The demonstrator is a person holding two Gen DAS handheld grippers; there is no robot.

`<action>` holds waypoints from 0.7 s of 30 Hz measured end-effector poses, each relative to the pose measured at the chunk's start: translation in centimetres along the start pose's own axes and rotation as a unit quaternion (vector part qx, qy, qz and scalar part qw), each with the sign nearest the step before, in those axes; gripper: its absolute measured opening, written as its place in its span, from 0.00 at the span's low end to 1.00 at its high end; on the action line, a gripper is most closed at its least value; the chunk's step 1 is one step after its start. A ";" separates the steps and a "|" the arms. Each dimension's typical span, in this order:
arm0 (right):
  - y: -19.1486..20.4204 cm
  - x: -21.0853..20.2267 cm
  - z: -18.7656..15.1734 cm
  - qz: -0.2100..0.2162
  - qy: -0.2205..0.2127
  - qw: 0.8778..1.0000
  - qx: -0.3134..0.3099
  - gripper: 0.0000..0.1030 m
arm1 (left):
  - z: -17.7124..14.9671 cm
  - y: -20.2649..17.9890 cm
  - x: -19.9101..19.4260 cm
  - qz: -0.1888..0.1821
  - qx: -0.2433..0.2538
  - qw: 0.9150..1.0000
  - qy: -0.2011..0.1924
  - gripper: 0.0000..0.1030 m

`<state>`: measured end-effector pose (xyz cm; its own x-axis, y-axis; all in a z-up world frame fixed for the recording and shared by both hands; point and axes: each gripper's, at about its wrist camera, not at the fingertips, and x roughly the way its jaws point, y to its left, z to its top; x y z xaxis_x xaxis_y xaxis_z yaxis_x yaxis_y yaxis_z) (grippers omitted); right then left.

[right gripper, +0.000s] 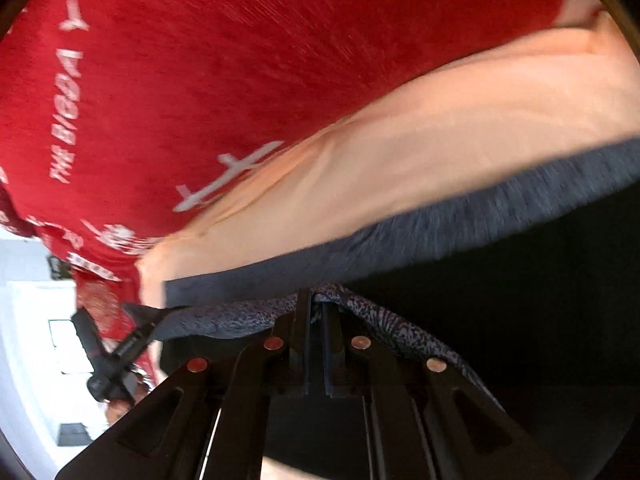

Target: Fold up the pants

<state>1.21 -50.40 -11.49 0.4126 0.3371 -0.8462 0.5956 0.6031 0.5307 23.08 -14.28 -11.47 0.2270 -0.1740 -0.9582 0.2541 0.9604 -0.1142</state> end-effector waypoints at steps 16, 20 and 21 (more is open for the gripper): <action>5.9 -0.5 -1.6 -0.002 0.032 0.993 -0.116 0.39 | -3.1 -1.7 -1.0 0.081 0.072 0.994 0.009 0.80; 5.3 5.5 -0.6 -0.046 0.063 0.990 -0.122 0.34 | -3.8 -2.4 0.4 0.113 0.080 0.990 -0.005 0.91; 5.0 5.8 -0.1 -0.045 0.056 0.990 -0.119 0.32 | -3.9 -2.6 0.2 0.117 0.081 0.990 0.001 0.91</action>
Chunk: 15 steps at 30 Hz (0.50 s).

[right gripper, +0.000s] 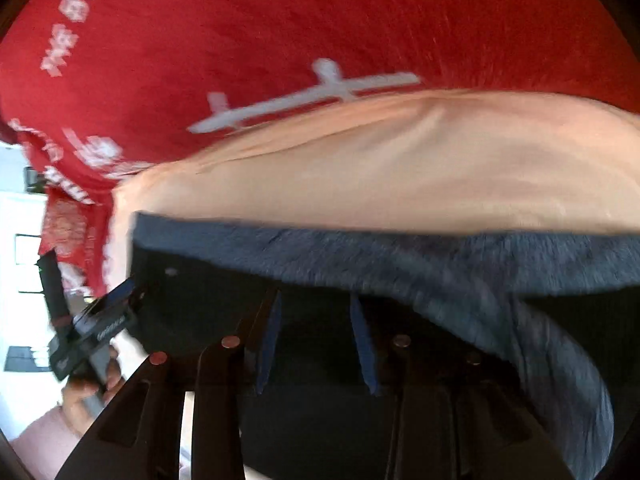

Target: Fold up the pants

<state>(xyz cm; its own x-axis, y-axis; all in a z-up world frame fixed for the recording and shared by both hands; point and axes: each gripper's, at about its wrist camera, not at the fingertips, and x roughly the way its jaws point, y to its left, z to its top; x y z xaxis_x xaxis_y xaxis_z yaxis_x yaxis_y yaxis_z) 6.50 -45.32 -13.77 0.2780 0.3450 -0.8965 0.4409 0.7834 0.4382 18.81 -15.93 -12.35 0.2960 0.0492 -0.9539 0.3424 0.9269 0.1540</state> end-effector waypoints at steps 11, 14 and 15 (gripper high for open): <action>-3.7 -9.6 -2.7 -0.012 -0.077 0.995 0.066 0.47 | -4.6 -6.9 -6.8 -0.012 0.080 0.996 0.035 0.91; -4.1 -11.7 -5.5 -0.020 -0.077 0.994 0.070 0.49 | -6.7 -10.6 -7.9 -0.031 0.107 0.993 0.049 0.91; -4.5 -12.4 -6.6 -0.015 -0.074 0.994 0.076 0.49 | -7.2 -11.3 -8.2 -0.035 0.115 0.991 0.050 0.91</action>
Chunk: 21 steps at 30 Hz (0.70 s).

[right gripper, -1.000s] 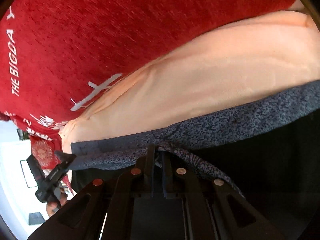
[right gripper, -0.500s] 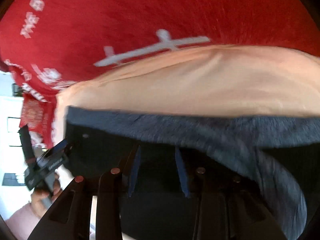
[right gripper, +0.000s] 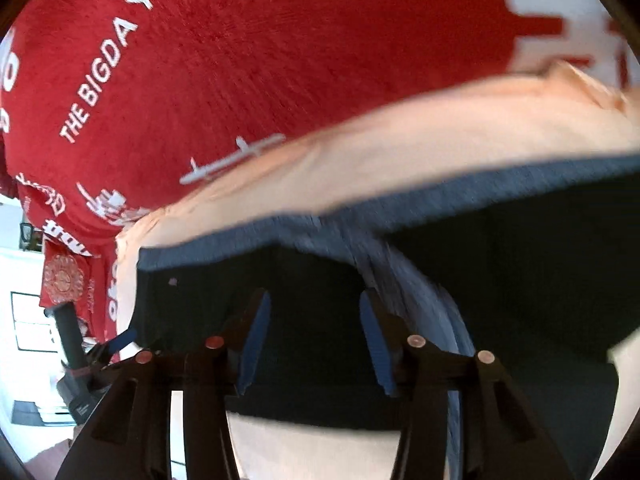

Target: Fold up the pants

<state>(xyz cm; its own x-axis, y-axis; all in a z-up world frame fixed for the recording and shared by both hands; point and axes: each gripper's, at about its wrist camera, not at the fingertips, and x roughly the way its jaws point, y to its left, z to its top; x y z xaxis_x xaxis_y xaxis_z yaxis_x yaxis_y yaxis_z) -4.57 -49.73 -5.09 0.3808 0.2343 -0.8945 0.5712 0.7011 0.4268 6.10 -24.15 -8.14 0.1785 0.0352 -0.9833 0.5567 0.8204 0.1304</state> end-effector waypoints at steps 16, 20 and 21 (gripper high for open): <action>-8.4 -6.9 -13.3 -0.068 -0.026 0.988 0.135 0.51 | -2.8 -8.7 -3.7 -0.093 0.158 0.983 -0.032 0.91; -10.7 -8.2 -17.5 -0.075 -0.040 0.978 0.191 0.52 | -3.4 -11.3 -4.2 -0.132 0.178 0.975 -0.021 0.91; -11.4 -8.6 -18.7 -0.068 -0.048 0.974 0.211 0.52 | -3.7 -12.3 -4.5 -0.146 0.184 0.972 -0.019 0.91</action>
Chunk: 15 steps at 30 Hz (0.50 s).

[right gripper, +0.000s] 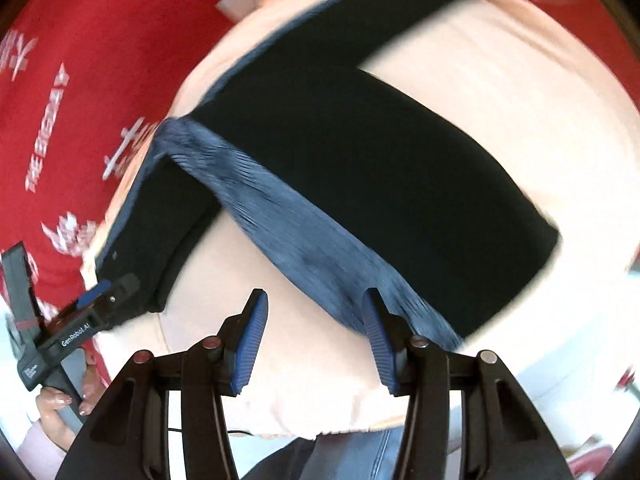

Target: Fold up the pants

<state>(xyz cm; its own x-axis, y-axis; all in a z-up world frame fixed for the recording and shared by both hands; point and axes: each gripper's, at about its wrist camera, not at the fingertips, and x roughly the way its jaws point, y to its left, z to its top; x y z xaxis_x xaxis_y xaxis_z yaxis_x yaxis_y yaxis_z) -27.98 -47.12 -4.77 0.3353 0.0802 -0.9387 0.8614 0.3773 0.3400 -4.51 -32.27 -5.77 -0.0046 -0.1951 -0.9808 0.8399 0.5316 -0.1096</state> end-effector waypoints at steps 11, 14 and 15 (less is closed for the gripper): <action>-10.3 0.1 -5.1 0.108 -0.027 0.978 0.173 0.52 | 1.9 -8.3 4.9 -0.089 0.025 0.995 0.038 0.91; -11.9 0.8 -5.5 0.139 -0.015 0.974 0.180 0.52 | 2.2 -9.2 6.4 -0.100 0.008 0.994 0.051 0.91; -12.4 1.2 -5.5 0.158 -0.007 0.971 0.182 0.52 | 2.4 -9.5 6.8 -0.106 0.002 0.993 0.055 0.91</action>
<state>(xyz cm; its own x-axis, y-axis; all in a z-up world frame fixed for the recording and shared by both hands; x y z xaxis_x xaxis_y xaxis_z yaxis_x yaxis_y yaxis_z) -40.35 -46.62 -10.45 0.6071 0.1255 -0.7847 0.7920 -0.0149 0.6103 -11.23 -40.63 -10.97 -0.2404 -0.2110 -0.9475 0.8160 0.4847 -0.3150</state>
